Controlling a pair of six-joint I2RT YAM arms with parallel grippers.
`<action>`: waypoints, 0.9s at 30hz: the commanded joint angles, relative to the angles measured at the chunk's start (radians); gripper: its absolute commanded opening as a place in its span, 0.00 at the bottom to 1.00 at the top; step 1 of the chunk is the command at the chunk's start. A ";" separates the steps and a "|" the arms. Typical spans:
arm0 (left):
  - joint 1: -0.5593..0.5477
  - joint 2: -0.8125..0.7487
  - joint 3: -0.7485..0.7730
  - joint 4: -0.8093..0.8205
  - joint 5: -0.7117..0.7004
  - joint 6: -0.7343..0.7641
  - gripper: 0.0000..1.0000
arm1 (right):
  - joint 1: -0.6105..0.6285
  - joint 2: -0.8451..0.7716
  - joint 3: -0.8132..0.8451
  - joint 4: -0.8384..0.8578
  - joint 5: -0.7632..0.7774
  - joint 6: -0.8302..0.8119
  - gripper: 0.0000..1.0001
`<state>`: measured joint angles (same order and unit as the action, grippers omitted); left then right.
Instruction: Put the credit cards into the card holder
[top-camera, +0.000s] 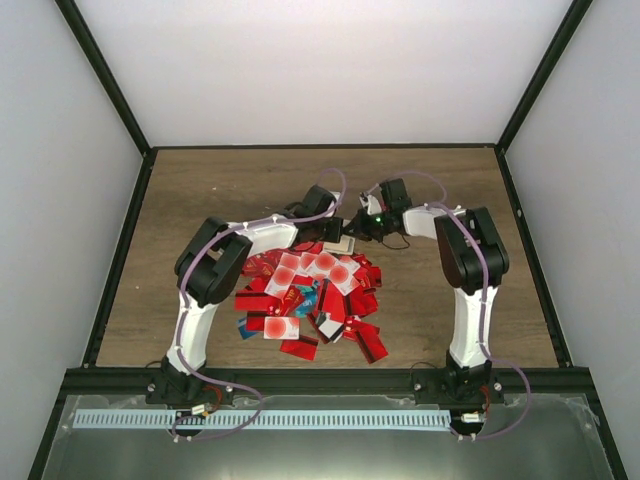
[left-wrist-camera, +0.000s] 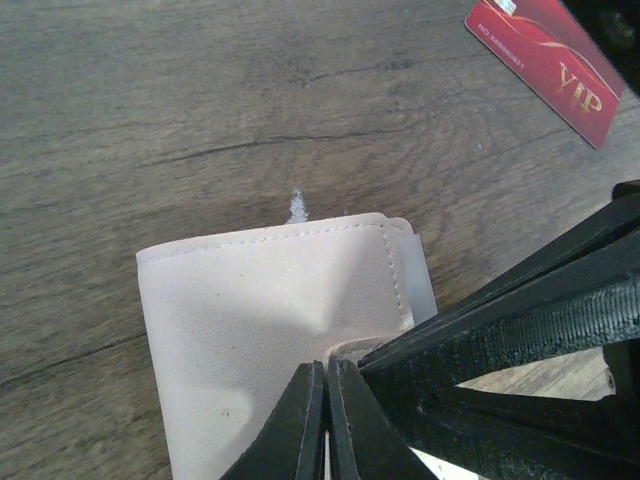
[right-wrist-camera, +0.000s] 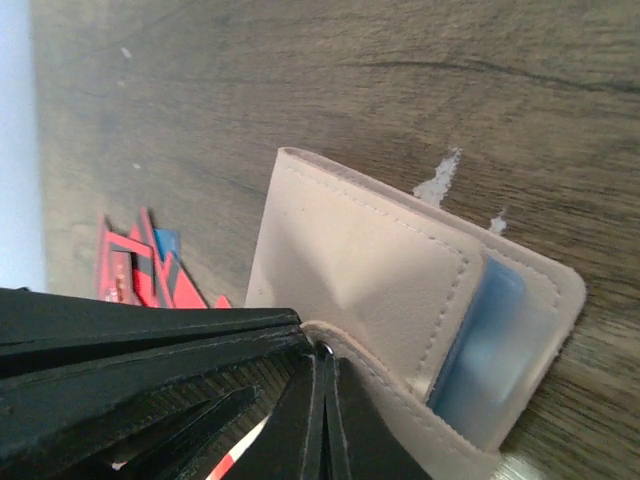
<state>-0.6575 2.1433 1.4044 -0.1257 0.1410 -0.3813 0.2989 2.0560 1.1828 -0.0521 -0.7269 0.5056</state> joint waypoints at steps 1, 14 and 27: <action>-0.024 0.136 -0.081 -0.292 0.063 0.024 0.04 | 0.093 0.097 0.113 -0.241 0.324 -0.091 0.01; -0.071 0.149 -0.183 -0.288 0.131 0.047 0.04 | 0.134 0.068 0.117 -0.381 0.421 -0.118 0.01; -0.089 -0.001 -0.146 -0.260 0.136 -0.012 0.09 | 0.107 -0.014 0.109 -0.346 0.301 -0.122 0.01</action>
<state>-0.6647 2.1090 1.3144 -0.0170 0.1181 -0.3893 0.3985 2.0350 1.3373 -0.3508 -0.4255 0.4000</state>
